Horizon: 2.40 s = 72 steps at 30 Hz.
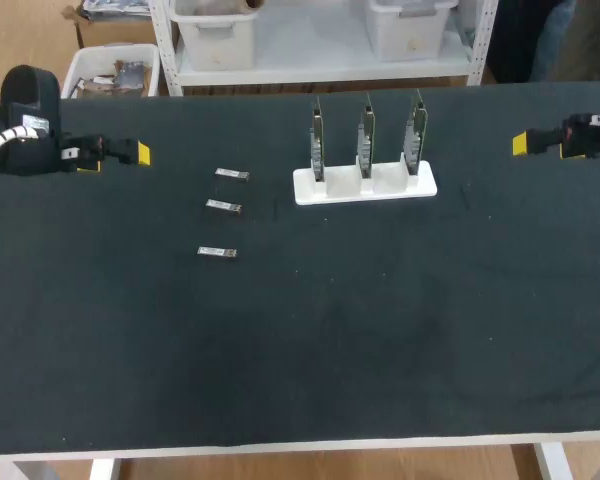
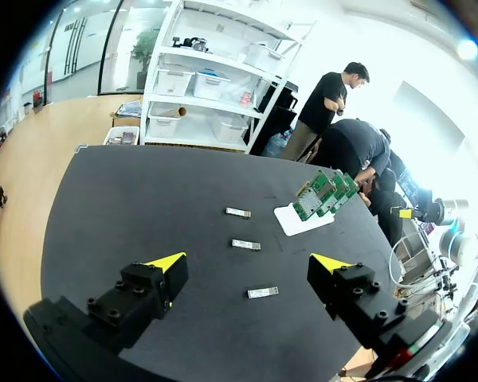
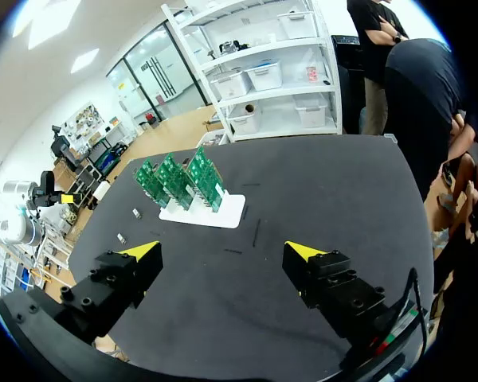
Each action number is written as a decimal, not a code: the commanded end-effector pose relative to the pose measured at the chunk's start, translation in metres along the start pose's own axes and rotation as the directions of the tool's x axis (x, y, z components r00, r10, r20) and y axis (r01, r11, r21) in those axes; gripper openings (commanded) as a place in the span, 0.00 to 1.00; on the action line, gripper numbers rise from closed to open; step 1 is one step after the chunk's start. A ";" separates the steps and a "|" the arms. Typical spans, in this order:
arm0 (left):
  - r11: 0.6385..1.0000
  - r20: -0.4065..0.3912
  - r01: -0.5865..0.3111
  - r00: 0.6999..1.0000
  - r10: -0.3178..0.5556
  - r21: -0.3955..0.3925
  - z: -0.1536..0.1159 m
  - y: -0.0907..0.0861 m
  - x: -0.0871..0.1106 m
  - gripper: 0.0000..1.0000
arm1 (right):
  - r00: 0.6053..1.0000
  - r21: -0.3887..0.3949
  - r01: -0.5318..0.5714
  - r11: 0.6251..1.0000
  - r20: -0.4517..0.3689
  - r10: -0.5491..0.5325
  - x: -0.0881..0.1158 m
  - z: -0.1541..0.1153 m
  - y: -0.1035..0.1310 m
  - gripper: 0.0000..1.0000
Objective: Pick up the optical module with the left hand, and insert it into the network port with the right hand.
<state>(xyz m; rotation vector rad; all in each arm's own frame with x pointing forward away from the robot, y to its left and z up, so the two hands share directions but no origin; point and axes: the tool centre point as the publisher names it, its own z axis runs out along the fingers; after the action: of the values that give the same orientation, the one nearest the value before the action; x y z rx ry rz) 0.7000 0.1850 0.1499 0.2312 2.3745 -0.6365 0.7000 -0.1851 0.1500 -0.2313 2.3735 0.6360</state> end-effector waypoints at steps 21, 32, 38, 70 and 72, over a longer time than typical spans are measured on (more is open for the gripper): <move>1.000 0.000 0.000 1.000 0.000 0.000 0.000 0.000 0.000 1.00 | 1.000 0.000 0.000 1.000 0.000 0.000 0.000 0.000 0.000 1.00; 1.000 0.000 0.000 1.000 0.000 0.000 0.000 0.000 0.000 1.00 | 1.000 0.000 0.000 1.000 0.000 0.000 0.000 0.000 0.000 1.00; 1.000 0.000 0.000 1.000 0.000 0.000 0.000 0.000 0.000 1.00 | 1.000 0.000 0.000 1.000 0.000 0.000 0.000 0.000 0.000 1.00; 0.925 -0.291 -0.313 0.883 0.367 0.216 0.024 -0.038 0.007 1.00 | 1.000 0.000 0.000 1.000 0.000 0.000 0.000 0.000 0.000 1.00; 0.925 -0.291 -0.313 0.883 0.367 0.216 0.024 -0.038 0.007 1.00 | 1.000 0.000 0.000 1.000 0.000 0.000 0.000 0.000 0.000 1.00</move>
<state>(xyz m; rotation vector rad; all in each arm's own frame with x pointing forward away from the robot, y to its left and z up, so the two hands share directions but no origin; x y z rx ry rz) 0.6947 0.1403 0.1442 0.8678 2.4995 -0.6613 0.7000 -0.1851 0.1500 -0.2313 2.3735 0.6360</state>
